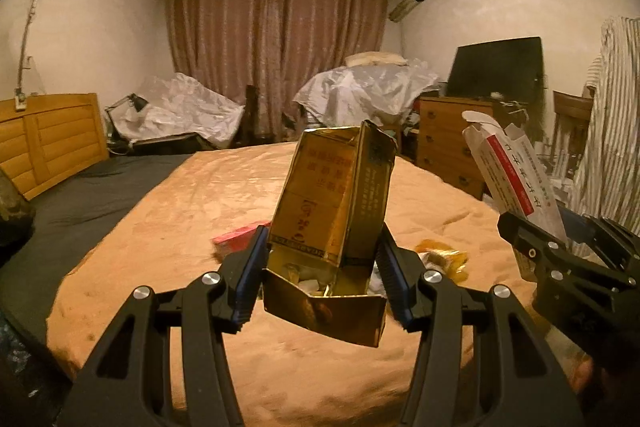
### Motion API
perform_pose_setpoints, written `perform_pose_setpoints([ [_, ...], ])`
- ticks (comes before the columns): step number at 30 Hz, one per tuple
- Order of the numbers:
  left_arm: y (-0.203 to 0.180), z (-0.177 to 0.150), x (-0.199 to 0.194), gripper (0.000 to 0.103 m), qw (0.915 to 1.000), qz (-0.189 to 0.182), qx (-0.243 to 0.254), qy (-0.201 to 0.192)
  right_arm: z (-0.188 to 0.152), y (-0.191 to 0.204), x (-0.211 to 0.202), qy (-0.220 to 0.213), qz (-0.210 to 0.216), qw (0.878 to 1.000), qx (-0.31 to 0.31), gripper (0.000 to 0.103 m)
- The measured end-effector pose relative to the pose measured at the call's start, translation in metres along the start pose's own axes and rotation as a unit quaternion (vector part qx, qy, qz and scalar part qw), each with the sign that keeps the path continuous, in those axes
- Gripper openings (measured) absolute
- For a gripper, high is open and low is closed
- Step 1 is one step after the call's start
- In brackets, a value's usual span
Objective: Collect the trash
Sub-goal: 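Lift both boxes and carry them toward the white bucket, then open both tools over the white bucket to drop the boxes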
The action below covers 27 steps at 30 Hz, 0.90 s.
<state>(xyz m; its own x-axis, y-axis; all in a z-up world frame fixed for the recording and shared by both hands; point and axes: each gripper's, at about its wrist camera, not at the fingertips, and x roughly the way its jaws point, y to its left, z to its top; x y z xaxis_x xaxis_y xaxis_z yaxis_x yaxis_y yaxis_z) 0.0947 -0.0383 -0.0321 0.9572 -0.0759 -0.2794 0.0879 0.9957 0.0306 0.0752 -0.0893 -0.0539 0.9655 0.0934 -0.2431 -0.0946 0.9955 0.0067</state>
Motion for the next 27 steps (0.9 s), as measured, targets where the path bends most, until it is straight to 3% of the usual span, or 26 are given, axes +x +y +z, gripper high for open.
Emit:
perform_pose_setpoints([
  [9, -0.08, 0.02, 0.023, 0.052, 0.9967, -0.078, 0.02, 0.011, 0.016, -0.099, -0.025, 0.035, -0.075, 0.996, 0.022, 0.055],
  [15, -0.16, 0.025, 0.033, 0.052, 0.987, -0.149, 0.053, 0.026, 0.017, -0.192, -0.058, 0.063, -0.142, 0.987, 0.037, 0.055],
  [20, -0.236, 0.02, 0.043, 0.052, 0.9709, -0.218, 0.084, 0.054, 0.002, -0.287, -0.086, 0.112, -0.191, 0.972, 0.073, 0.055],
  [27, -0.339, -0.003, 0.064, 0.052, 0.9341, -0.306, 0.136, 0.124, -0.046, -0.385, -0.107, 0.205, -0.232, 0.944, 0.118, 0.055],
])
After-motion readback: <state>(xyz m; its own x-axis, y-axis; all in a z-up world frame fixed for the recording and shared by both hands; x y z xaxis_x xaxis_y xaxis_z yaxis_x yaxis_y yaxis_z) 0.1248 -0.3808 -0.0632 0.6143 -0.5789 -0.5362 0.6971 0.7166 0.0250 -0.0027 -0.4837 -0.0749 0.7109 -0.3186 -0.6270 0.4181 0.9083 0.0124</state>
